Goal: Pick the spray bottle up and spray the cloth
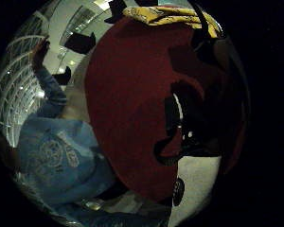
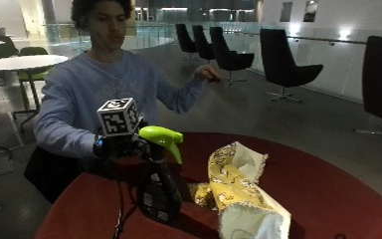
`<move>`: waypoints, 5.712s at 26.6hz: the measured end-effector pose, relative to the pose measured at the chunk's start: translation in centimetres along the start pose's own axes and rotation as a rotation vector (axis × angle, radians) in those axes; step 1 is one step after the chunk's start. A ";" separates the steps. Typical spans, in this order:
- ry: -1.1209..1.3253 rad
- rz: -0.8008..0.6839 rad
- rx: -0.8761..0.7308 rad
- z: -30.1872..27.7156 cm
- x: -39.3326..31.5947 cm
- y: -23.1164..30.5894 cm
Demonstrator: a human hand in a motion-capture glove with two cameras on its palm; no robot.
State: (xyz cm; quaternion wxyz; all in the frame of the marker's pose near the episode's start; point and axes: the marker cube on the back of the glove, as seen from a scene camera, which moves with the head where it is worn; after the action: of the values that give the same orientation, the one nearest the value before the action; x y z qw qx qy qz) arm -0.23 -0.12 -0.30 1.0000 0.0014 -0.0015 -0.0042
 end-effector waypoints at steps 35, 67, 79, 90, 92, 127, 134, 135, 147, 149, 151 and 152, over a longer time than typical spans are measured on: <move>-0.208 0.370 0.135 -5.0 10.0 4.1; -1.019 0.456 0.423 -0.3 19.4 -8.9; -0.870 0.503 0.394 -5.0 17.4 -6.9; -0.916 0.566 0.026 -8.9 16.1 -10.8; -0.910 0.573 -0.040 -8.8 15.5 -11.7; -0.746 0.667 -0.487 -5.4 13.1 -15.1; -0.732 0.659 -0.483 -5.8 12.9 -15.0; -0.734 0.658 -0.482 -5.9 12.8 -15.0; -0.747 0.648 -0.454 -6.3 13.0 -14.8; -0.754 0.651 -0.447 -6.4 13.0 -14.8; -0.757 0.652 -0.442 -6.5 13.0 -14.8; -0.756 0.651 -0.442 -6.5 13.0 -14.8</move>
State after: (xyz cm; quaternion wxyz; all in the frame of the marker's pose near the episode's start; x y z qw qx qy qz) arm 12.64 -14.97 -6.78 0.8558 -0.2112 -0.3605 0.3051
